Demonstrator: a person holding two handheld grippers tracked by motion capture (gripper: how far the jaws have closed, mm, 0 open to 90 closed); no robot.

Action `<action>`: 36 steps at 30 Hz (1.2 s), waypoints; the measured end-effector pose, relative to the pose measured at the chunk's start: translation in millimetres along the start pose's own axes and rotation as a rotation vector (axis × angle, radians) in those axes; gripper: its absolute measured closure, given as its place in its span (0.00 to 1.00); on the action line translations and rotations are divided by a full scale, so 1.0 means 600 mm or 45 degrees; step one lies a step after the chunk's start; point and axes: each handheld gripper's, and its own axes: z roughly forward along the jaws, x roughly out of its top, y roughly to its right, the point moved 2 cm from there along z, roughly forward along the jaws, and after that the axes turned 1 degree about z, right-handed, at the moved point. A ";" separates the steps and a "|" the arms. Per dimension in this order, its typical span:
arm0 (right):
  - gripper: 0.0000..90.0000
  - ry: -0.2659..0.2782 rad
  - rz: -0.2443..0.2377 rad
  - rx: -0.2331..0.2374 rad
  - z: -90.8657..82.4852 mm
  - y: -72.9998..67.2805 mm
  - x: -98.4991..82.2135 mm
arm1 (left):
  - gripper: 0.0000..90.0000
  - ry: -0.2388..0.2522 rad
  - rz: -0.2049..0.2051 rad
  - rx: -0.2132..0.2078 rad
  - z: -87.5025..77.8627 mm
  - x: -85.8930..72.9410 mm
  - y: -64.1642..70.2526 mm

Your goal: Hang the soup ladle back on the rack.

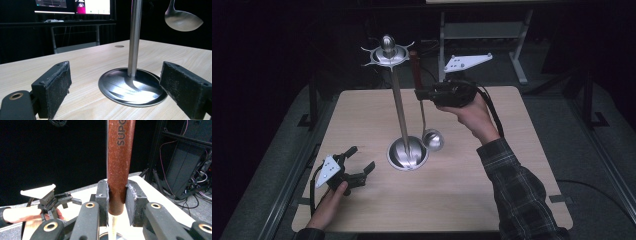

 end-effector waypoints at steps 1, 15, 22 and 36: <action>0.81 0.002 0.002 0.002 0.001 0.000 0.000 | 0.11 0.000 0.000 0.000 0.000 0.000 0.000; 0.61 0.011 0.013 -0.049 -0.023 0.002 -0.016 | 0.11 0.007 -0.003 -0.005 -0.002 0.000 0.001; 0.60 -0.019 0.030 -0.084 -0.039 0.003 -0.056 | 0.11 0.018 -0.011 -0.004 -0.001 0.000 0.002; 0.53 -0.059 0.088 -0.160 -0.069 0.007 -0.150 | 0.11 0.021 -0.015 -0.004 -0.003 0.000 0.001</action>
